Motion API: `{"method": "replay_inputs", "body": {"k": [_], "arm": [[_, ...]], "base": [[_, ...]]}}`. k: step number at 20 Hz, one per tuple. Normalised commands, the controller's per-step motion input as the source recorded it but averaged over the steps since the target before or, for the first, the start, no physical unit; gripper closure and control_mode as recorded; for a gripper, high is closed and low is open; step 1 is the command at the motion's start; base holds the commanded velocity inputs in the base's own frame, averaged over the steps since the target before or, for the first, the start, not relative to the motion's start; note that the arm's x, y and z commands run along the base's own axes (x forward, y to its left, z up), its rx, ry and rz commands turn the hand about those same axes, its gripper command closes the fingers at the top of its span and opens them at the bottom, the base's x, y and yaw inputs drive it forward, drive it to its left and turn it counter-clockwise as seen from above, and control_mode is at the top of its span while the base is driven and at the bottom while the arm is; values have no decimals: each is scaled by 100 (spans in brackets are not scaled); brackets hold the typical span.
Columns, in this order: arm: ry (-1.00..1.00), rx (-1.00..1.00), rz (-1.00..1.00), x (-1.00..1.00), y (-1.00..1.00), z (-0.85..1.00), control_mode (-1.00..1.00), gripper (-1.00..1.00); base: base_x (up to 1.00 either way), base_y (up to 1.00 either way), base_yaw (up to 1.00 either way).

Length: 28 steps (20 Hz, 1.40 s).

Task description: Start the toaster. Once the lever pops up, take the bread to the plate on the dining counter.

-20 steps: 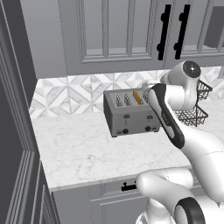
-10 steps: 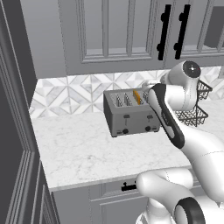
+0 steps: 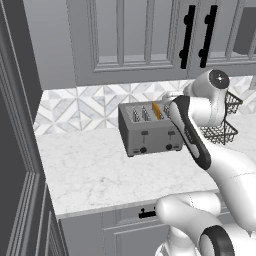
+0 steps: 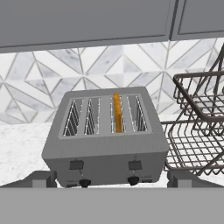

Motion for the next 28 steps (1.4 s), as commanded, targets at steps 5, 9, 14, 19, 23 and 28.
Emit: {"method": "replay_inputs", "body": {"k": [5,9,14,19,23,28], "arm": [[0,0,0,0,0,0,-100,-100],[0,0,0,0,0,0,-100,-100],[0,0,0,-2,0,0,-100,-100],[0,0,-2,-22,0,-4,-100,-100],[0,0,-5,-24,-1,-20,-100,-100],[0,0,-4,-3,-3,-33,-100,-100]], "base": [[0,0,0],[0,0,0],[0,0,0],[0,0,0],[0,0,0],[0,0,0]]}}
